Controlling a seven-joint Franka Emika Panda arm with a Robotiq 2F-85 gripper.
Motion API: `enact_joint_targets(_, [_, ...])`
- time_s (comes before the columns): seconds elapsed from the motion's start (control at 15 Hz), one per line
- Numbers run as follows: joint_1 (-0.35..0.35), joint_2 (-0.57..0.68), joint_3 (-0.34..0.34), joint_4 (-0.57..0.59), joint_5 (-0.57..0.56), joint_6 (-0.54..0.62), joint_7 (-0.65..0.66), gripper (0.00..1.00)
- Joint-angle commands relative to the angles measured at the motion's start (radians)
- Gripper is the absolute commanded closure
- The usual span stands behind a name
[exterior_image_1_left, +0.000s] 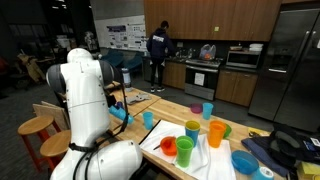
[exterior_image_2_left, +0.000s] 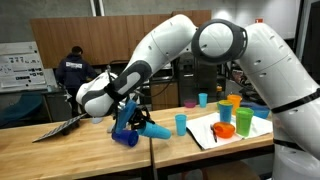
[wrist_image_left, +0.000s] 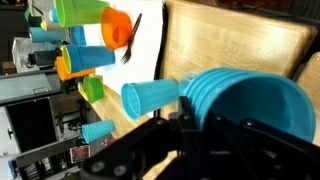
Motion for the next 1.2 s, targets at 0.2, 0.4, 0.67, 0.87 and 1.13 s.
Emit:
enact_joint_targets(0.2, [-0.044,-0.175,0.032,-0.172,-0.022,-0.002,0.133,0.97])
enact_joint_targets(0.4, [-0.067,-0.214,0.047,-0.201,-0.035,-0.003,0.165,0.97])
enact_joint_targets(0.67, [-0.117,-0.280,0.070,-0.264,-0.022,0.035,0.240,0.97])
enact_joint_targets(0.87, [-0.155,-0.314,0.102,-0.307,-0.003,0.062,0.270,0.97])
enact_joint_targets(1.13, [-0.214,-0.343,0.126,-0.354,-0.011,0.133,0.285,0.97])
